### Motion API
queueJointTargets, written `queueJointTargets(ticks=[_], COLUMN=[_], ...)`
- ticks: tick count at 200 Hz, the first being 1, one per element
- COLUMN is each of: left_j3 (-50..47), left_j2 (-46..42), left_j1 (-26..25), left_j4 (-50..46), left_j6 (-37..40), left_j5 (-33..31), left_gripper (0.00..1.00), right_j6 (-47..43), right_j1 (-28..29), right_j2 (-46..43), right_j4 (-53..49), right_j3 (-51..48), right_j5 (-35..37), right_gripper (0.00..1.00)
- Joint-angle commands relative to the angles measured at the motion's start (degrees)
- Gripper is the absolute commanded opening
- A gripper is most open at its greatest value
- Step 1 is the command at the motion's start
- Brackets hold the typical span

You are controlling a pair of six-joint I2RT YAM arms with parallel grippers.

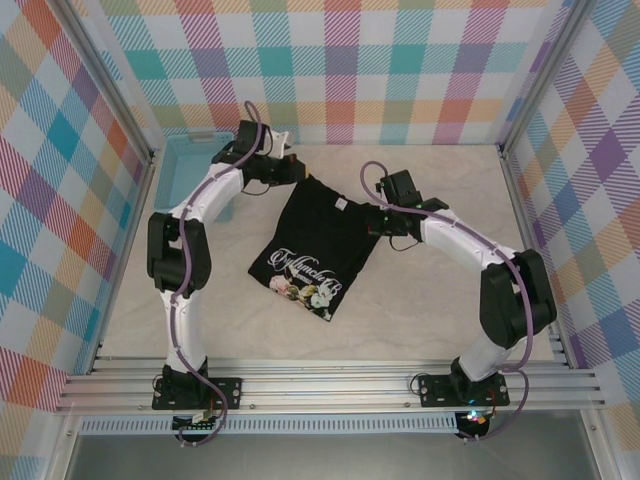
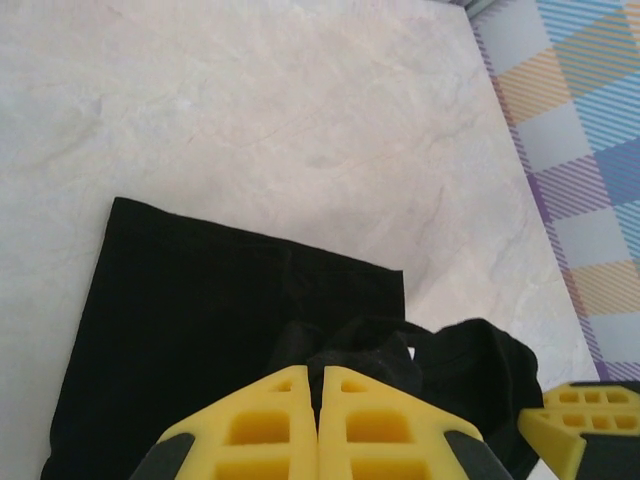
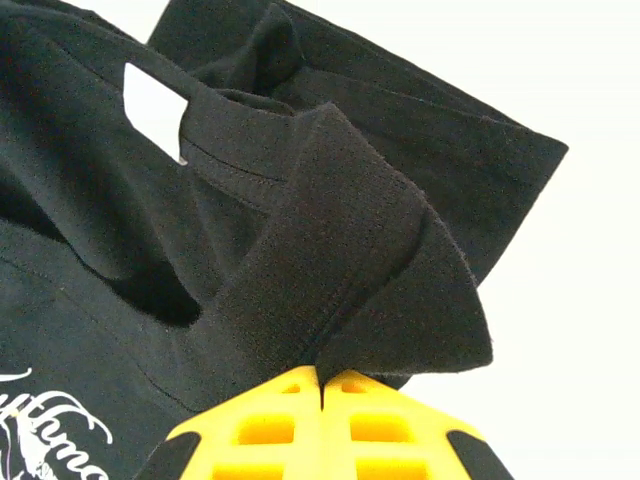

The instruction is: Fold the inside-out t-shirt

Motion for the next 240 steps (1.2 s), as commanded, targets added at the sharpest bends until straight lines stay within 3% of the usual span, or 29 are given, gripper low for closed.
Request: queueJointTargets(ticks=[1,26,49,85,111,135,171,204,240], left_j3=[5.0,12.2,20.8,39.4,42.4,35.0,8.8,-12.3,-25.2], left_j2=[4.1,11.5,20.3,33.0,32.2,25.2,7.1,-4.9,-9.5], left_j1=[-0.7,-1.7,-2.7,-3.3,-3.3,-3.3,-3.3,-3.3,-3.3], left_j4=[0.2,-0.3,-0.3,-5.5,-10.1,-11.8,-5.5,-1.4,-1.4], left_j6=[-1.2,-1.0,-1.3,-2.7,-1.2,1.2,1.5,-0.2,-0.6], left_j5=[-0.1,-3.3,-6.7,-11.1,-16.4,-18.1,-21.3,-21.7,-22.9], left_gripper=[0.0,0.0,0.07,0.4,0.56,0.62,0.63,0.62,0.57], right_j6=[-0.9,0.0,0.5,0.9,-0.6,-1.7,-1.2,0.5,0.2], right_j1=[-0.5,-2.0,-3.4,-4.9,-5.2,-4.7,-2.6,-2.4,-2.4], right_j2=[0.9,5.7,11.5,18.2,15.2,9.4,5.5,10.2,17.6], right_j4=[0.3,1.1,2.1,0.8,1.0,2.4,4.4,6.4,4.7], right_j3=[0.3,1.7,3.8,7.3,5.5,1.6,-1.5,2.1,8.4], right_j5=[2.9,7.1,9.7,12.6,13.7,10.0,2.7,-2.5,-5.2], right_gripper=[0.0,0.0,0.03,0.22,0.36,0.44,0.5,0.5,0.48])
